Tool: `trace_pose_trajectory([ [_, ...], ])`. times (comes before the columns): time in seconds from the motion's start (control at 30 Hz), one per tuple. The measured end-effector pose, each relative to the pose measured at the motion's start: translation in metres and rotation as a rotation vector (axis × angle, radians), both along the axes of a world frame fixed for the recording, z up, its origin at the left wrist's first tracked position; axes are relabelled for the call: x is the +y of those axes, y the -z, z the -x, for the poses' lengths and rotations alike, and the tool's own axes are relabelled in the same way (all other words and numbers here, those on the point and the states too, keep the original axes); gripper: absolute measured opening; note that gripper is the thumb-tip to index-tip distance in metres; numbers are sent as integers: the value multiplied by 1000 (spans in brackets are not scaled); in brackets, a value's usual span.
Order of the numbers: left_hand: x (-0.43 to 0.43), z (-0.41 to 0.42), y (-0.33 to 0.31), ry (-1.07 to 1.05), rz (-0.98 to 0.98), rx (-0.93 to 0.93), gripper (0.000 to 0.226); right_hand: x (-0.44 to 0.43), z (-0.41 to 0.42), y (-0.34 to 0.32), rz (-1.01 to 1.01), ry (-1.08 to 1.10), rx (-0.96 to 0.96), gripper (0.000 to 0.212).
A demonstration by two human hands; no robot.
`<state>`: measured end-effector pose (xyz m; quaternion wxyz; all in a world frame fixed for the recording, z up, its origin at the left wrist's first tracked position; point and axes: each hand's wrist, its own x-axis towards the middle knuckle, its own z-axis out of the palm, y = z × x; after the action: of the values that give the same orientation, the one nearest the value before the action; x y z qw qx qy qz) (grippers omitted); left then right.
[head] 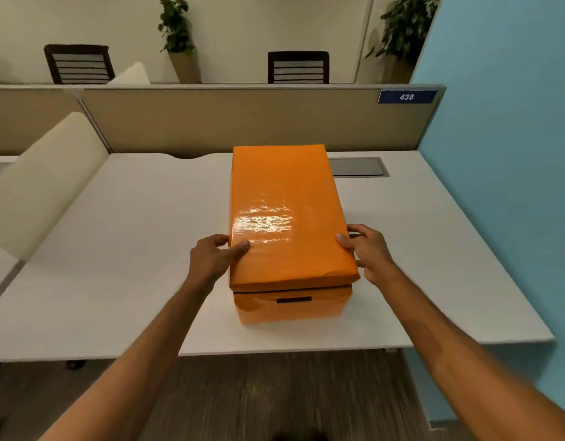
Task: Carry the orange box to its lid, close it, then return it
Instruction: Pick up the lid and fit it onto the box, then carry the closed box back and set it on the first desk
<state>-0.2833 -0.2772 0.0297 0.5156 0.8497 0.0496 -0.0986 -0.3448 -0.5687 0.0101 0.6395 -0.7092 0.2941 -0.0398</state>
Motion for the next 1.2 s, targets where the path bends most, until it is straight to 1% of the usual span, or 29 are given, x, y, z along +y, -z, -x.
trace_pose_trajectory([
  [0.23, 2, 1, 27, -22, 70, 129, 57, 3, -2, 14, 86, -2, 55, 44],
  [0.43, -3, -2, 35, -23, 62, 143, 56, 0, -1, 19, 98, -15, 76, 41],
  [0.57, -1, -5, 38, -1, 47, 142, 61, -1, -1, 22, 113, -30, 96, 37],
  [0.7, 0, -6, 42, 0, 40, 134, 66, 0, -1, 25, 112, -51, 117, 40],
  [0.83, 0, -6, 47, -2, 40, 128, 66, 0, -1, 30, 123, -57, 125, 42],
  [1.07, 3, -1, 53, 19, 31, 105, 77, 4, 2, 38, 177, -59, 118, 45],
  [1.2, 2, -9, 53, 19, 106, 185, 84, 3, -1, 39, 165, -44, 153, 53],
])
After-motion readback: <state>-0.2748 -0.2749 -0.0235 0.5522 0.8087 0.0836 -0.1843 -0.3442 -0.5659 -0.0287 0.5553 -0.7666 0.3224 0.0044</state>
